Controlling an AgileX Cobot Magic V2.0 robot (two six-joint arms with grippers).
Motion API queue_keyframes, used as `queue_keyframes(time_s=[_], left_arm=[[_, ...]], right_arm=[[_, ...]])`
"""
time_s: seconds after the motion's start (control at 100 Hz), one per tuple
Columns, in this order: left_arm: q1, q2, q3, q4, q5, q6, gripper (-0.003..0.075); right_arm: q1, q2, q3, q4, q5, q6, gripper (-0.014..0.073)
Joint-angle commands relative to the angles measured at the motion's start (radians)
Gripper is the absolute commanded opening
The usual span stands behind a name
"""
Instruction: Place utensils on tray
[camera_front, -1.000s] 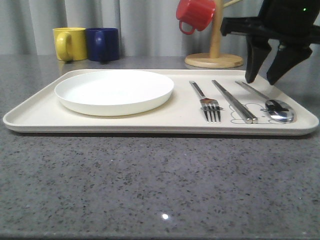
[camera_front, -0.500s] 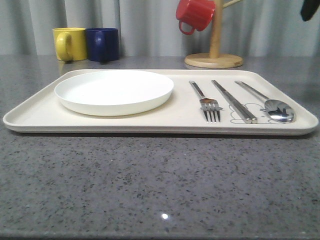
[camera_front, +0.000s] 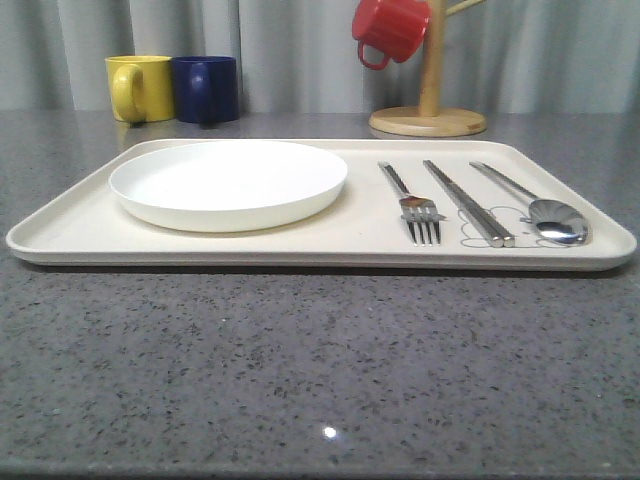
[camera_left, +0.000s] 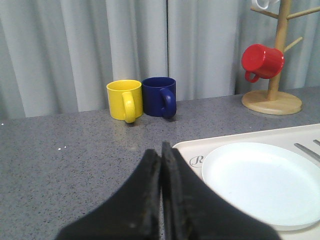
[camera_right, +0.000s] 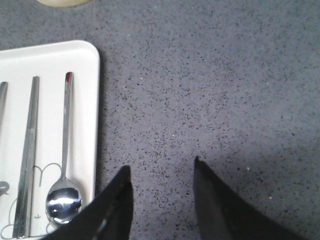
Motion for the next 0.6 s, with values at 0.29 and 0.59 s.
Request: queue_keyframes(time_s=[0.29,0.59], left_arm=[[-0.005,0.007,-0.026,-0.008,-0.083,-0.011,-0.0018],[-0.005,0.007,-0.026,-0.008,-0.083,-0.011,-0.0018]], right_arm=[[-0.009,-0.358,0.257,-0.022,-0.305,-0.011,0.0309],[-0.009,-0.421,0.294,-0.024,-0.355,-0.011,0.0047]])
